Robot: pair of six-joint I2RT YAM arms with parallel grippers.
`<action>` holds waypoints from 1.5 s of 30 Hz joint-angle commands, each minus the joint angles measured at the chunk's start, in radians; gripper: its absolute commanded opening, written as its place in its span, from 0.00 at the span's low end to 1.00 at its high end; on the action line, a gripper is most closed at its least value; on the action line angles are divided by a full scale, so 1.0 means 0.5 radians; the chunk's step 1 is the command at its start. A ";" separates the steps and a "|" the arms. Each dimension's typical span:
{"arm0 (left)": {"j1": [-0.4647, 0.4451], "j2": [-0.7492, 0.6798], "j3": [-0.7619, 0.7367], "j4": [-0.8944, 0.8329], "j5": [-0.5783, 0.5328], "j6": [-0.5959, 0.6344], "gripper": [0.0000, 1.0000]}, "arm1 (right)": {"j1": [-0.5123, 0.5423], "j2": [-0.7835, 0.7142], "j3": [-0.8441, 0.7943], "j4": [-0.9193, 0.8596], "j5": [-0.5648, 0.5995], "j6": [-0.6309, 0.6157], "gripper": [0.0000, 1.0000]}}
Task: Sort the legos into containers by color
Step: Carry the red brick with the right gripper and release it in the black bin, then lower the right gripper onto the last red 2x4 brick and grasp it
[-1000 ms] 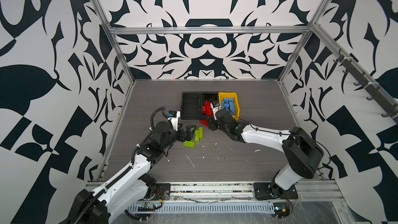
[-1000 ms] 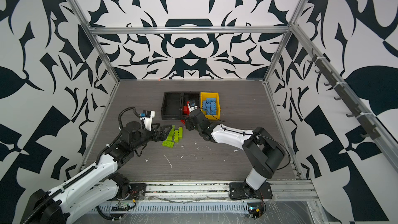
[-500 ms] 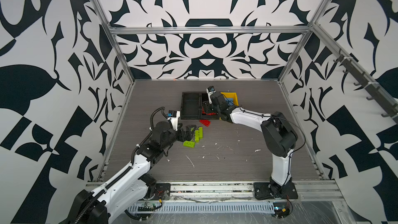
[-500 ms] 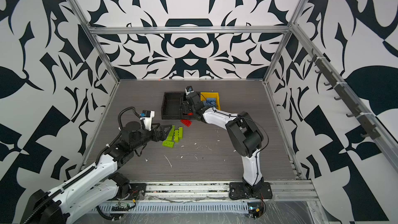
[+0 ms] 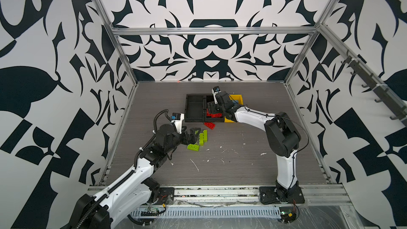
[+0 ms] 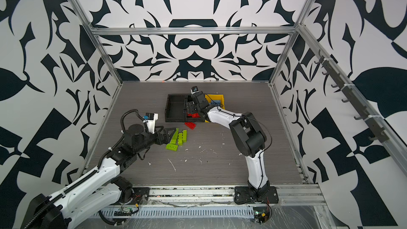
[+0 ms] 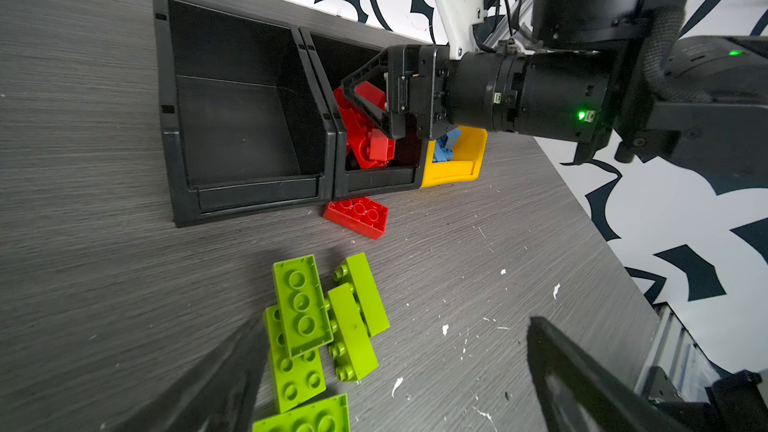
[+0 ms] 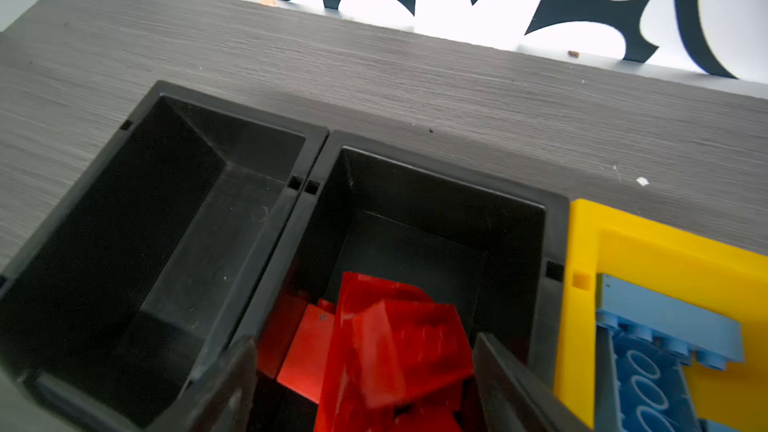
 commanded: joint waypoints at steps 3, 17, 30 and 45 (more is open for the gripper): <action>0.006 -0.006 0.026 0.027 0.021 -0.006 1.00 | 0.076 -0.337 -0.171 0.031 -0.041 -0.024 0.79; 0.005 -0.012 0.023 0.024 0.007 -0.004 1.00 | 0.323 -0.646 -1.038 0.371 0.065 -0.060 0.58; 0.005 -0.004 0.023 0.021 -0.003 0.004 1.00 | 0.323 -0.437 -1.033 0.453 0.029 -0.163 0.61; 0.006 -0.023 0.024 0.016 -0.005 0.008 1.00 | 0.251 -0.208 -0.863 0.444 0.005 -0.182 0.69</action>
